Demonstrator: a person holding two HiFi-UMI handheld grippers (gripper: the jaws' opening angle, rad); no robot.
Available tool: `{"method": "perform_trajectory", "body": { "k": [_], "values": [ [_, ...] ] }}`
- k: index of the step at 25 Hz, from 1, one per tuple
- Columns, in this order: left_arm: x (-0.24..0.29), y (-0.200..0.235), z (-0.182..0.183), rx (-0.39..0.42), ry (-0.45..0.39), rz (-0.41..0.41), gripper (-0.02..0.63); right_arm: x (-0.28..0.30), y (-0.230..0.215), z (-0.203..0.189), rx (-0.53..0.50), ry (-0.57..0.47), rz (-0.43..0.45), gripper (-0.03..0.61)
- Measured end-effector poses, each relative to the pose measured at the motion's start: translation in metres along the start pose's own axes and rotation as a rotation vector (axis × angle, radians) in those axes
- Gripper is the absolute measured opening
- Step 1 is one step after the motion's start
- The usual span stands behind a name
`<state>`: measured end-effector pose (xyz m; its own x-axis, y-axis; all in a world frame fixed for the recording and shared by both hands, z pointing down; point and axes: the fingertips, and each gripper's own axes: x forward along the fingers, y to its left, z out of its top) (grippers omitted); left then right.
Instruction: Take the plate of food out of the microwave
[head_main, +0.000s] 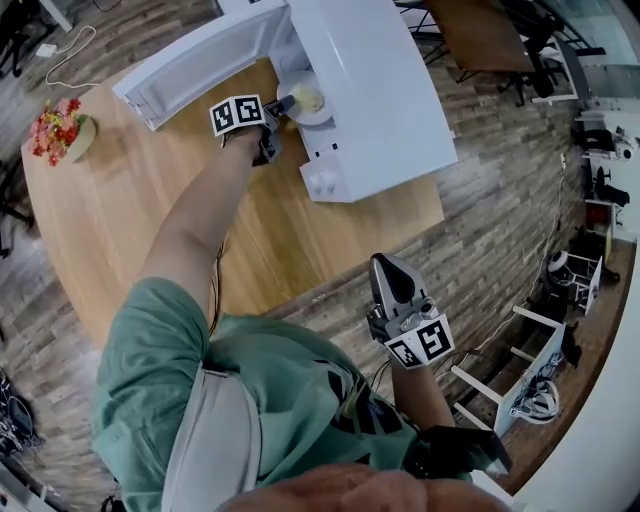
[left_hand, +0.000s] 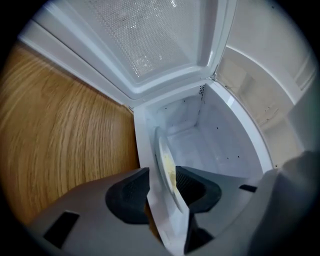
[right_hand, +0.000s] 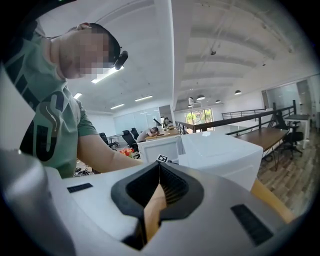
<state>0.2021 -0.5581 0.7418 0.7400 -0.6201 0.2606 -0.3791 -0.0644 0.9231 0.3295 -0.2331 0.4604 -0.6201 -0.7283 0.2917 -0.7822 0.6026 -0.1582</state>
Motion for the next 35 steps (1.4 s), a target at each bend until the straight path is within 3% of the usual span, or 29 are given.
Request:
{"method": "perform_trajectory", "body": {
  "k": [5, 8, 11, 22, 35],
  "values": [
    [0.009, -0.001, -0.008, 0.011, 0.042, 0.032, 0.157, -0.013, -0.003, -0.003, 0.006, 0.011, -0.028, 0.006],
    [0.013, -0.009, -0.006, 0.049, 0.039, 0.055, 0.051, -0.021, -0.006, -0.007, 0.009, 0.015, -0.046, 0.006],
    [0.015, -0.019, -0.002, 0.053, 0.028, 0.039, 0.021, -0.025, -0.006, -0.010, 0.008, 0.013, -0.054, 0.006],
    [-0.027, -0.025, 0.020, -0.021, -0.093, -0.002, 0.017, -0.043, -0.008, -0.001, -0.002, -0.021, -0.082, 0.006],
    [-0.083, -0.032, 0.020, -0.033, -0.143, 0.003, 0.017, -0.061, 0.006, 0.012, -0.032, -0.067, -0.080, 0.006]
  ]
}}
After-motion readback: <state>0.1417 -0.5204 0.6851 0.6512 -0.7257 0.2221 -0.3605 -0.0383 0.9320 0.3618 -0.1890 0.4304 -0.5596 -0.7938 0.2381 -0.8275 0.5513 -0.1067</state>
